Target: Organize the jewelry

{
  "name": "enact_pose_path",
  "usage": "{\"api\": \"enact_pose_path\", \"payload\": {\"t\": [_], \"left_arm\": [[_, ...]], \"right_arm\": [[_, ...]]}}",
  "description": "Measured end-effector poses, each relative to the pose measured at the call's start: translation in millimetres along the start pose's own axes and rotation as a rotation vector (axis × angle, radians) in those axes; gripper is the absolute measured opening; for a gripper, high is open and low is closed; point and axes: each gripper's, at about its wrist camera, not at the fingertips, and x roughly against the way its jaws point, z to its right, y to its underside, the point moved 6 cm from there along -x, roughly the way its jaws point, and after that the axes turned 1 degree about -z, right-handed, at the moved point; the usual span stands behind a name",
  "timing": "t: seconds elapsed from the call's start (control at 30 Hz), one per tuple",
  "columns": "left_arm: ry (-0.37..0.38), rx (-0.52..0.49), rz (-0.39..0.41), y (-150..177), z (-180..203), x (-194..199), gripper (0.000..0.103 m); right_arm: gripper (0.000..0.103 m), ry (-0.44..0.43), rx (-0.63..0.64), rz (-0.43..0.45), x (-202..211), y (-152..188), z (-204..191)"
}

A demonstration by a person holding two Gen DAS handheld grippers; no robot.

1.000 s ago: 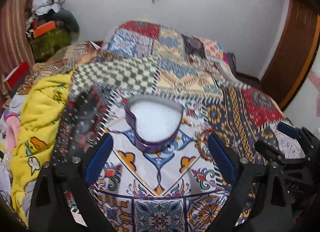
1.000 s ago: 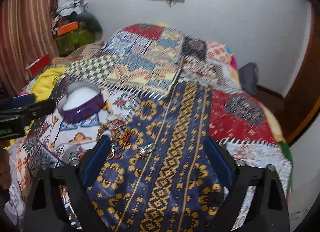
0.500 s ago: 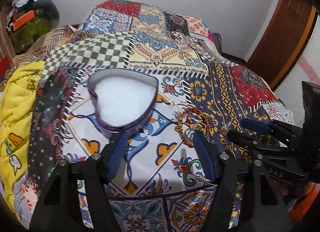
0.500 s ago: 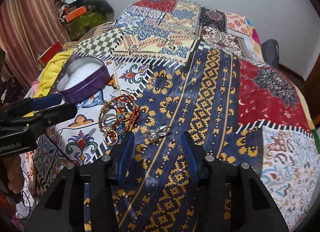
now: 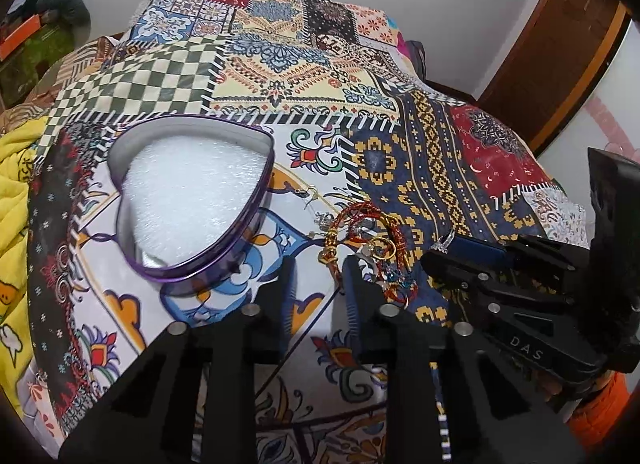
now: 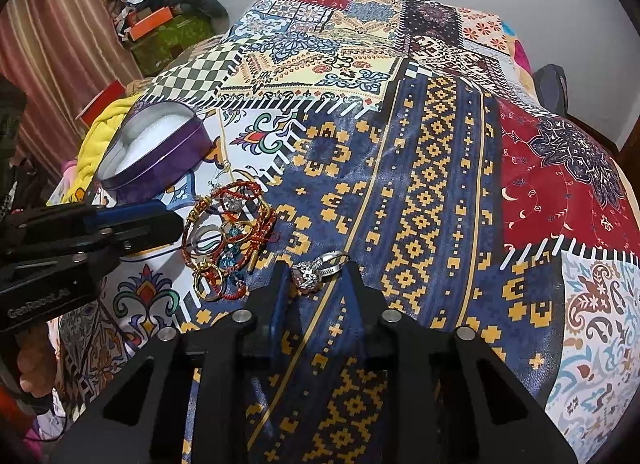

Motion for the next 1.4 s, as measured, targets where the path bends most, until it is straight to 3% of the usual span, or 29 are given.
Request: {"api": "enact_pose_path", "payload": {"t": [0.17,0.3,0.43,1.17,1.4], "left_arm": [[-0.008,-0.016,-0.017,-4.8,3.8,-12.7,0.019],[-0.037,-0.023,-0.014,-8.4,4.0,-19.9,0.009],[-0.046,-0.015,-0.009,-9.5,3.0,-19.5,0.007],[-0.037,-0.018,0.078,2.0,14.8,51.4,0.005],[-0.066,0.019,0.042,18.4,-0.2,55.9,0.005]], "right_arm": [[0.017,-0.007,-0.017,0.011,0.4,-0.9,3.8],[0.015,-0.024,-0.034,0.016,1.0,-0.9,5.7],[0.015,-0.034,-0.040,0.020,2.0,-1.2,5.7],[0.014,-0.013,-0.072,0.067,31.3,5.1,11.4],[0.014,-0.006,-0.076,0.080,41.4,7.5,9.4]]}}
